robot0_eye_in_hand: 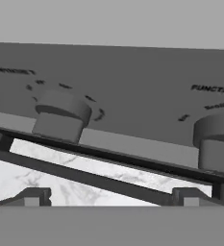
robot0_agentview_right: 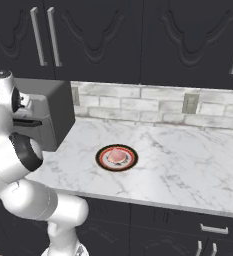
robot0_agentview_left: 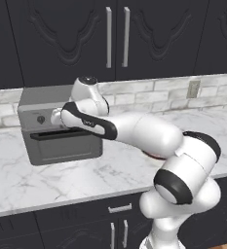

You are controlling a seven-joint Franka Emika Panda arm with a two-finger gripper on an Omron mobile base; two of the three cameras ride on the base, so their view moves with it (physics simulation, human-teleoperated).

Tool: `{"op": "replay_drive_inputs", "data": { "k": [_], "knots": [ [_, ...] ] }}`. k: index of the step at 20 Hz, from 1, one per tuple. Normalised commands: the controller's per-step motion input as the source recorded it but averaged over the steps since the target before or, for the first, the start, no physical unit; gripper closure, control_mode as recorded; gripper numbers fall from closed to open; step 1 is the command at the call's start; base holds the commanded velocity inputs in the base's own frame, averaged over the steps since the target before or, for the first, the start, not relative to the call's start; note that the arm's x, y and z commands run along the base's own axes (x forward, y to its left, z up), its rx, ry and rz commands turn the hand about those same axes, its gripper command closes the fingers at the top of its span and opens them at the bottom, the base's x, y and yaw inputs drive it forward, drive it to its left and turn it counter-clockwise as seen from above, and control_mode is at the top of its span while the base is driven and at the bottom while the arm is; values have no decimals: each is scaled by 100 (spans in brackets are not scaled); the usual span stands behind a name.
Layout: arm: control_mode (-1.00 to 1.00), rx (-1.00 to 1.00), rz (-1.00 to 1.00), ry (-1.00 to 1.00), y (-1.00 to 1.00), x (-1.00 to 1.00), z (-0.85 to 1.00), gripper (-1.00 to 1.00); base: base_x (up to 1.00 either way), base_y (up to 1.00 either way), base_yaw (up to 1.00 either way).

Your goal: Open the toaster oven door. Place the bread on the top rack in the toaster oven and place the steak on the bottom rack.

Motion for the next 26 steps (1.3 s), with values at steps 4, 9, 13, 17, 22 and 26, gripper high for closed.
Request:
{"op": "replay_drive_inputs", "data": {
  "k": [4,9,13,17,22,26],
  "knots": [
    [-100,0,0,-5,4,28,-14,-100,0,0,0],
    [-100,0,0,1,6,30,-35,-100,0,0,0],
    [-100,0,2,14,8,24,-66,-100,0,0,0],
    [-100,0,10,26,8,14,-86,-100,0,0,0],
    [-100,0,18,28,9,-9,-91,-100,0,0,0],
    [-100,0,20,10,10,-26,-94,-100,0,0,0]
  ]
}}
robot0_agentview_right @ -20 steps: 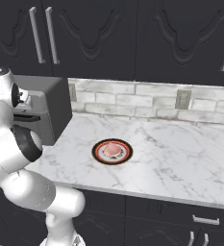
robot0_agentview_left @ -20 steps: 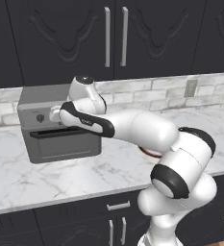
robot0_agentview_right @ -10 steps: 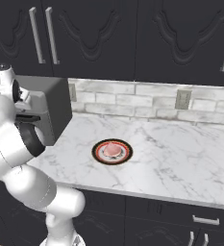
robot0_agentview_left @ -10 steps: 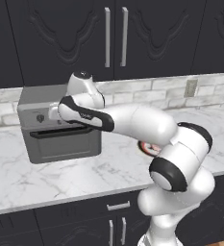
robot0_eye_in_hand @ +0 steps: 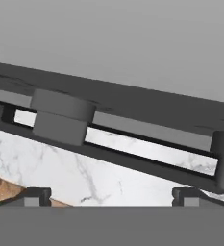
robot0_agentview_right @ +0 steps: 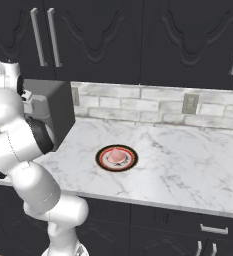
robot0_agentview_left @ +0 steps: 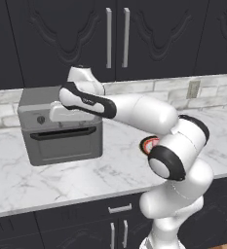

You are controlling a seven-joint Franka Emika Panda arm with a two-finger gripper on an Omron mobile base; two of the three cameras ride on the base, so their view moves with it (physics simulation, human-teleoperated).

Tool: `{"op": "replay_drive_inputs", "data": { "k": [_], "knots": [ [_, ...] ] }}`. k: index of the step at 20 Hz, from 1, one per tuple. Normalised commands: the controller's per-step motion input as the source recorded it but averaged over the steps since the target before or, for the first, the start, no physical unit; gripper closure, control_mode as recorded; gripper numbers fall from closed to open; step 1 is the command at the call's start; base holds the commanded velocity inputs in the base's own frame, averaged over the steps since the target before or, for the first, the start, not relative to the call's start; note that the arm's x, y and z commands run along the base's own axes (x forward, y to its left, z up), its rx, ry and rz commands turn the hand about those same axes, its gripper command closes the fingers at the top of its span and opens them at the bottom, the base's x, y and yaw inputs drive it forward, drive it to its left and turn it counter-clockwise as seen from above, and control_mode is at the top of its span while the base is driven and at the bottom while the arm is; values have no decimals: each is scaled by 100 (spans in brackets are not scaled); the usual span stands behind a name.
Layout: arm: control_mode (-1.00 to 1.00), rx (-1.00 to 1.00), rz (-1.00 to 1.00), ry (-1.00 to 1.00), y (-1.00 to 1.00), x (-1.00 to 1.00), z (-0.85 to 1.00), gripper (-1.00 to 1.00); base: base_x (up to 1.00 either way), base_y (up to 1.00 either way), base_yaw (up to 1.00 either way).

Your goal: Open the toaster oven door. Place the bread on the top rack in the toaster oven and place the steak on the bottom rack.

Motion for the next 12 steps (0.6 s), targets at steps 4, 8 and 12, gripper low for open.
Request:
{"op": "replay_drive_inputs", "data": {
  "k": [4,8,12],
  "knots": [
    [-100,-1,17,0,12,-24,-94,-100,0,0,0],
    [-100,-1,12,-4,11,-30,-94,-100,0,0,0],
    [-100,0,2,-17,7,-27,-94,-100,0,0,0]
  ]
}}
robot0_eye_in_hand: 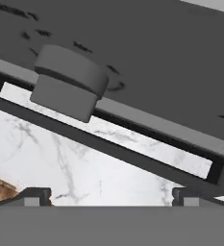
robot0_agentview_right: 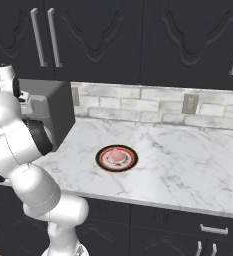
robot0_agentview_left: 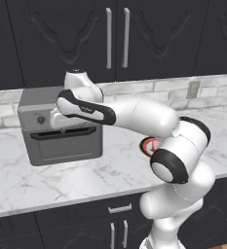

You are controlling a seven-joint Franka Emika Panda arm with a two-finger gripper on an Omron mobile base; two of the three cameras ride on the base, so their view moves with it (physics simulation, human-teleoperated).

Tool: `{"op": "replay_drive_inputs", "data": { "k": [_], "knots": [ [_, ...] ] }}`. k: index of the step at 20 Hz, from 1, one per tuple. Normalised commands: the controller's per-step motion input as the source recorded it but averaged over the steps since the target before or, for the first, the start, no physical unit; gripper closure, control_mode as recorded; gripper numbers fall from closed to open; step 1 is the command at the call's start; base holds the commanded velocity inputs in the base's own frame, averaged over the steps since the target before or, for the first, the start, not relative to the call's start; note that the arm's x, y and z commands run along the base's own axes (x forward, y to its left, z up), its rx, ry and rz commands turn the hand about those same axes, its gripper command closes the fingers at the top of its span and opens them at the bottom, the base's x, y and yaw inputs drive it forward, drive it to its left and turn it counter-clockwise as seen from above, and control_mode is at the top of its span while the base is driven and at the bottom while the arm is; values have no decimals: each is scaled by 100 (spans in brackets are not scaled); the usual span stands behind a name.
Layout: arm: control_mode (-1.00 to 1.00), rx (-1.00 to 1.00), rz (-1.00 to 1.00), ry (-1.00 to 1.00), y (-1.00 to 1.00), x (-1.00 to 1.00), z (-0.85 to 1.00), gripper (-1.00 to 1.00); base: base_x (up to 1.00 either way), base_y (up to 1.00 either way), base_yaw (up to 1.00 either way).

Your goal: Open the toaster oven door. Place the bread on the top rack in the toaster oven and place the steak on the bottom rack.

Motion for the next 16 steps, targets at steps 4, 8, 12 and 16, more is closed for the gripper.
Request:
{"op": "replay_drive_inputs", "data": {
  "k": [4,8,12,16],
  "knots": [
    [-100,3,-8,-30,5,8,-86,-100,0,0,0],
    [-100,6,-21,-22,18,12,-93,-100,0,0,0],
    [-100,3,-24,-6,21,1,-94,-100,0,0,0],
    [-100,0,-22,4,24,-5,-94,-100,0,0,0]
  ]
}}
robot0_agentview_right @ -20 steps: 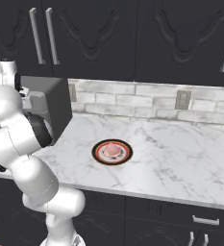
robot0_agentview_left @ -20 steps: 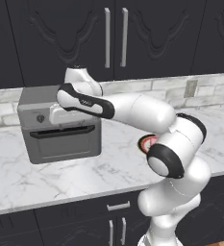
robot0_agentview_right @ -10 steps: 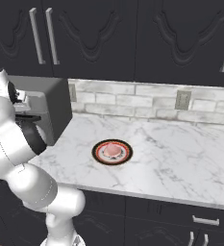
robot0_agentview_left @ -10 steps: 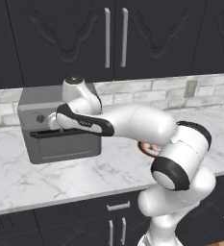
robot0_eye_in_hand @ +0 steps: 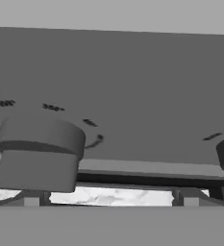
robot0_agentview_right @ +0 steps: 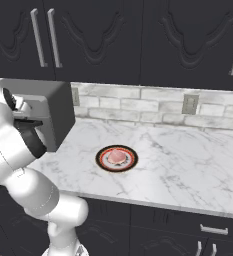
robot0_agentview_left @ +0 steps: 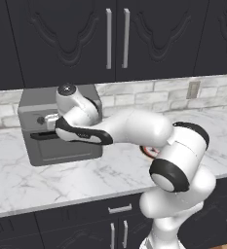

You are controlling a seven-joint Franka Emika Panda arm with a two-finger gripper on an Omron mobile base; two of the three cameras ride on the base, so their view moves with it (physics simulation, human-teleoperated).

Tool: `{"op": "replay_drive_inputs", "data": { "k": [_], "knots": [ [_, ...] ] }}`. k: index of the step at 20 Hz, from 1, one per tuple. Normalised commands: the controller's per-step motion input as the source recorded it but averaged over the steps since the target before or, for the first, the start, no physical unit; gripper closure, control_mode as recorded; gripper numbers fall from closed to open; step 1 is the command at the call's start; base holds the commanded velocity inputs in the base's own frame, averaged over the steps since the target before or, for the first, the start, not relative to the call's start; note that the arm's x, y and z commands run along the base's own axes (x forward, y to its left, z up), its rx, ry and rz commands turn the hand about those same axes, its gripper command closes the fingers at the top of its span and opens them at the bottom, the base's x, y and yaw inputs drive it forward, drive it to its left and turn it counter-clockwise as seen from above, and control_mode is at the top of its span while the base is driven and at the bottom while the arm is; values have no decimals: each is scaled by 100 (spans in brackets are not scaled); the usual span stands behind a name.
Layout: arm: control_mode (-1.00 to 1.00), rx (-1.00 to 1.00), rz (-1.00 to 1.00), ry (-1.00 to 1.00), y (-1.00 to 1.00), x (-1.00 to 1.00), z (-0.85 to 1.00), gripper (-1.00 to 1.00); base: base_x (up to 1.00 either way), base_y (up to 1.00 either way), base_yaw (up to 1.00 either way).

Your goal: Open the toaster oven door. Place the bread on the top rack in the toaster oven and place the steak on the bottom rack.

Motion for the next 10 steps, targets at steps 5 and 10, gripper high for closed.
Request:
{"op": "replay_drive_inputs", "data": {
  "k": [5,10],
  "knots": [
    [-100,0,-7,17,19,-23,-94,-100,0,0,0],
    [-100,0,0,12,15,-29,-94,-100,0,0,0]
  ]
}}
